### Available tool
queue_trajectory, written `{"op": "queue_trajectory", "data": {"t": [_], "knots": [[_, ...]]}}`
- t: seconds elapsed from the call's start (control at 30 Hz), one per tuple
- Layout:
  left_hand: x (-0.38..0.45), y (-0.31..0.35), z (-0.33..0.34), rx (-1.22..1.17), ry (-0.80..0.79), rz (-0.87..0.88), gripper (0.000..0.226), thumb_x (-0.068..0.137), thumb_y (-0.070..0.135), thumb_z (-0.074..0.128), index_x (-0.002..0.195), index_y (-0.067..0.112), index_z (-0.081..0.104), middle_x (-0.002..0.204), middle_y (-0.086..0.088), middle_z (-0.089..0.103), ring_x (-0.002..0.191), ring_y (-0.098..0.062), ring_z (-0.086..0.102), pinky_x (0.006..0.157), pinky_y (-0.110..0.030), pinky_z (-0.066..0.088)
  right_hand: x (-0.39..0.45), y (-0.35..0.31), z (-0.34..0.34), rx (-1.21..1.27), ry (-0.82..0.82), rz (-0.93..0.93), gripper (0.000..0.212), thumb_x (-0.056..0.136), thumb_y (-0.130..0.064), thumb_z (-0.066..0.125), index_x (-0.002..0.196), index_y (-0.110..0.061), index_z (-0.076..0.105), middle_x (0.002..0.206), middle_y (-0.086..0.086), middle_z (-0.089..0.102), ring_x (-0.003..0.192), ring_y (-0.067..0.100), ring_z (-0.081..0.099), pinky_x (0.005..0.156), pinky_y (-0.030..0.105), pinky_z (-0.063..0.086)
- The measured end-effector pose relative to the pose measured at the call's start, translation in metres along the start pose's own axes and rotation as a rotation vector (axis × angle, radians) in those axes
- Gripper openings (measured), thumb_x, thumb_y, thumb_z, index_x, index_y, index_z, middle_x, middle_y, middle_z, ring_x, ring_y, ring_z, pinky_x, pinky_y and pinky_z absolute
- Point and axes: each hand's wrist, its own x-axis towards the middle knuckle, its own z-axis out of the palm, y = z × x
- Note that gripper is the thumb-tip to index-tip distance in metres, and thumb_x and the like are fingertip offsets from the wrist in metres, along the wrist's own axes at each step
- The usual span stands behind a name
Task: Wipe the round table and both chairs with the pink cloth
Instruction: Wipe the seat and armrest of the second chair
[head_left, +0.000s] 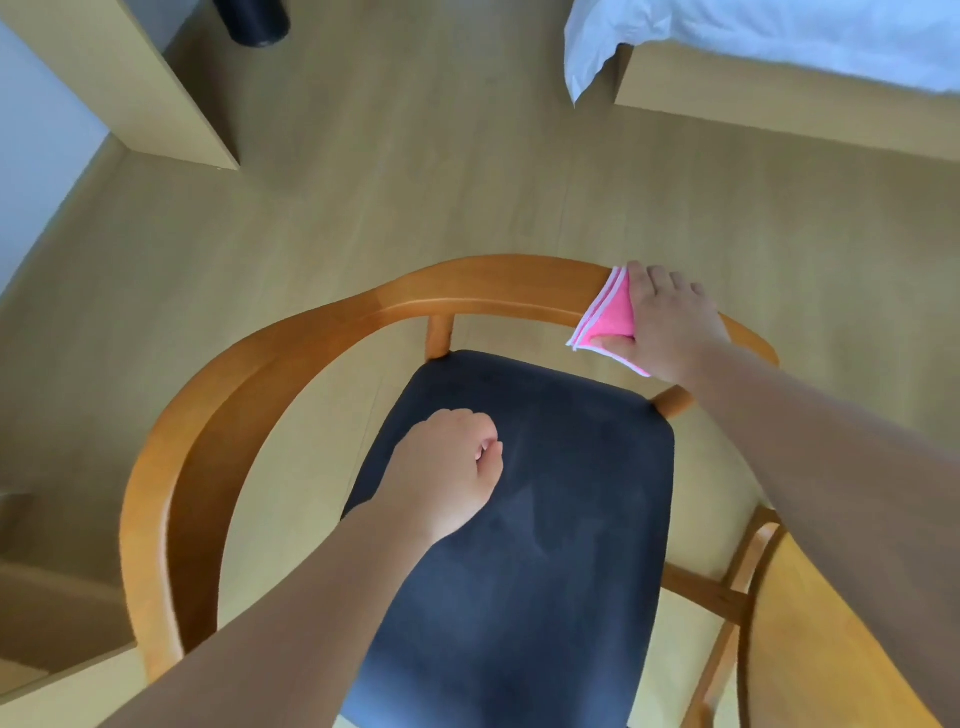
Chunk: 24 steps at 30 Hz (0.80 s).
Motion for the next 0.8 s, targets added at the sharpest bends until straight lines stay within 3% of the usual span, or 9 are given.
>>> {"op": "queue_trajectory", "data": {"t": [0.1, 0.37, 0.8], "knots": [[0.008, 0.009, 0.008, 0.011, -0.013, 0.025, 0.019, 0.095, 0.028, 0.044, 0.086, 0.02, 0.058, 0.082, 0.009, 0.057, 0.079, -0.012, 0.053, 0.071, -0.033, 0.05, -0.004, 0.008, 0.006, 0.014, 0.016, 0.012, 0.115, 0.068, -0.087, 0.016, 0.145, -0.003, 0.021, 0.135, 0.016, 0.046, 0.116, 0.035, 0.049, 0.092, 0.048, 0.045], [0.022, 0.035, 0.033, 0.015, -0.013, -0.002, 0.017, 0.095, 0.029, 0.045, 0.088, 0.022, 0.058, 0.083, 0.01, 0.057, 0.08, -0.01, 0.053, 0.071, -0.033, 0.051, -0.014, 0.021, 0.015, 0.002, 0.046, -0.001, 0.103, 0.079, -0.079, 0.039, 0.145, -0.003, 0.02, 0.135, 0.015, 0.046, 0.116, 0.033, 0.049, 0.091, 0.045, 0.043], [0.009, 0.059, 0.054, 0.019, 0.012, 0.013, 0.016, 0.095, 0.029, 0.047, 0.087, 0.021, 0.059, 0.081, 0.011, 0.056, 0.079, -0.009, 0.053, 0.07, -0.031, 0.052, -0.045, 0.05, 0.025, -0.003, 0.034, 0.056, 0.099, 0.083, -0.074, 0.041, 0.145, -0.001, 0.019, 0.133, 0.016, 0.045, 0.113, 0.034, 0.049, 0.087, 0.045, 0.045]]}}
